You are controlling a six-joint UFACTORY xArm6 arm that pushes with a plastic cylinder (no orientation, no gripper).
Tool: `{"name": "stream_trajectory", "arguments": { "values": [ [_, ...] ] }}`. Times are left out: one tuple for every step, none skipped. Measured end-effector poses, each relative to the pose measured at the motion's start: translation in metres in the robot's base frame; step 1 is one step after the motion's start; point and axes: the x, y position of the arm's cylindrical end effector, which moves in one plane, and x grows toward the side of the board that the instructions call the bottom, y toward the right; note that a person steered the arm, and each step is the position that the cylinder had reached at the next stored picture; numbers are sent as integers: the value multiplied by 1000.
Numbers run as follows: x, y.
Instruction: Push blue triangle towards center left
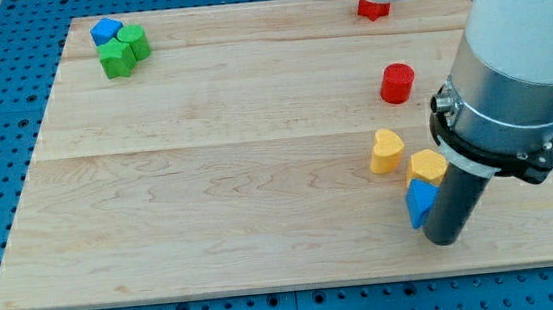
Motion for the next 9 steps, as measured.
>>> {"name": "stream_trajectory", "arguments": {
  "values": [
    [2, 23],
    [-14, 21],
    [-25, -73],
    [-37, -81],
    [-16, -53],
    [-33, -14],
    [-69, -14],
    [-100, -103],
    [-104, -193]
  ]
}}
